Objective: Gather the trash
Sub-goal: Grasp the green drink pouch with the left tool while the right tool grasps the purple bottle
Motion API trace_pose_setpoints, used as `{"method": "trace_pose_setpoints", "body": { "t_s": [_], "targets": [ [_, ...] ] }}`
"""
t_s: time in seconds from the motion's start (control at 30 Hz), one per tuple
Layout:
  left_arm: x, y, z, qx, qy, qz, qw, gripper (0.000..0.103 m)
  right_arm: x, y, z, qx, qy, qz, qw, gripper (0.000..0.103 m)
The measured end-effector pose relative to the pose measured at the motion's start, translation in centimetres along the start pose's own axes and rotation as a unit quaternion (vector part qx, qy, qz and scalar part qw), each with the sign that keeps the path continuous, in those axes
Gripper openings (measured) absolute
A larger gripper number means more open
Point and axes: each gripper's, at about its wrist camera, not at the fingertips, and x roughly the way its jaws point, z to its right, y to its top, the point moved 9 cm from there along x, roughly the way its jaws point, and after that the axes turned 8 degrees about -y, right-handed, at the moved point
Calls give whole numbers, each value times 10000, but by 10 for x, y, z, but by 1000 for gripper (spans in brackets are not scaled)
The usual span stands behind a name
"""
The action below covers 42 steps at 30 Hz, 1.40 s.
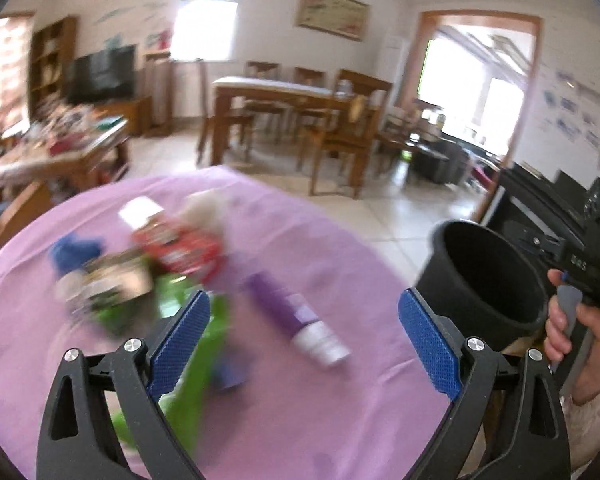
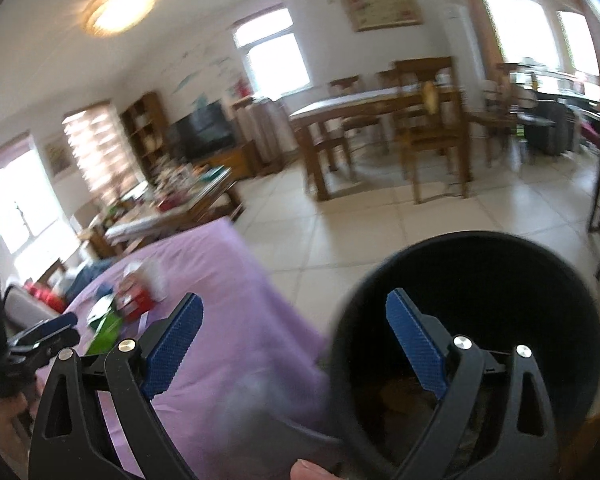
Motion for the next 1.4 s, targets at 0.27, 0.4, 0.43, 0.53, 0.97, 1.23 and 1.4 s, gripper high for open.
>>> {"method": "trace_pose_setpoints", "body": {
  "t_s": [0.27, 0.4, 0.43, 0.53, 0.97, 1.23, 1.4],
  "targets": [
    [-15, -27, -65, -141, 298, -626, 9975, 81, 43, -28, -108, -779, 611, -740, 9923, 92],
    [-4, -36, -76, -176, 172, -909, 9956, 69, 60, -49, -149, -1210, 709, -1052, 9845, 91],
    [-3, -37, -77, -174, 138, -951, 9952, 66, 62, -52, -154, -1274, 727, -1102, 9830, 88],
    [8, -40, -73, -185, 1, -1158, 9931, 58, 73, -64, -172, -1508, 732, -1320, 9770, 81],
    [34, -35, -87, -411, -244, -1364, 9895, 42, 99, -93, -185, -1936, 537, -2009, 9588, 46],
    [22, -30, -90, -260, -227, -1159, 9927, 26, 95, -93, -182, -1801, 662, -1963, 9616, 32],
    [3, -18, -86, -306, -345, -830, 9955, 25, 76, -73, -176, -1493, 912, -1535, 9725, 31]
  ]
}}
